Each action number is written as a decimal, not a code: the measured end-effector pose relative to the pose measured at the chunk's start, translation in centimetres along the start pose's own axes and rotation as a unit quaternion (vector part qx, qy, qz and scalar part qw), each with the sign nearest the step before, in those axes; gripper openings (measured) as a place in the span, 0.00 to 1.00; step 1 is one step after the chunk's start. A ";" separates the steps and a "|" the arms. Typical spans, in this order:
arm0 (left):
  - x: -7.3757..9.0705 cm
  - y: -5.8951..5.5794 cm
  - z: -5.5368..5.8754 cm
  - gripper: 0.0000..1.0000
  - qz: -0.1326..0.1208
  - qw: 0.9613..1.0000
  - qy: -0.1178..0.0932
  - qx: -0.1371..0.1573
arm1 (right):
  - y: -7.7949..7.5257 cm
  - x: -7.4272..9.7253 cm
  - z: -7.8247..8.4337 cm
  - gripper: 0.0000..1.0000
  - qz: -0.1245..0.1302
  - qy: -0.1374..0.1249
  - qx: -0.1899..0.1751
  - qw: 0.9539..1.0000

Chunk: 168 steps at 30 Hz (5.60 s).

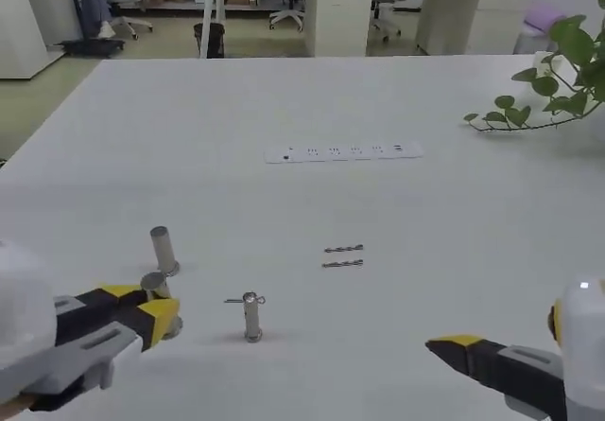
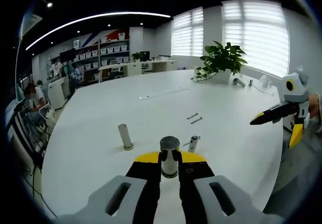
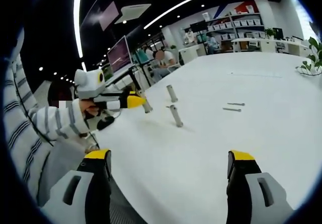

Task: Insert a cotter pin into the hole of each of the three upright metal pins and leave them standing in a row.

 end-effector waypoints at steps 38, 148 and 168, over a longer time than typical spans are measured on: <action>-3.5 -2.3 4.7 0.11 0.003 0.999 0.037 0.017 | 0.2 0.3 0.0 0.96 -0.009 -0.006 -0.007 1.000; 0.4 -5.4 3.1 0.95 0.144 0.985 -0.030 0.092 | -11.8 -14.7 -4.2 0.38 -0.115 0.279 0.427 0.853; 0.5 -5.7 3.7 0.91 0.138 0.986 -0.017 0.093 | -11.9 -14.7 -3.6 0.12 -0.106 0.301 0.479 0.818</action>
Point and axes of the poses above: the centre of the closed fingertips' face, and the gripper's own axes: x roughly backward along the fingers, y roughly to its left, z roughly out of its underside, the point moved 1 cm from there along x, roughly backward along the fingers, and after that the axes turned 12 degrees about z, right-handed, at the moved point
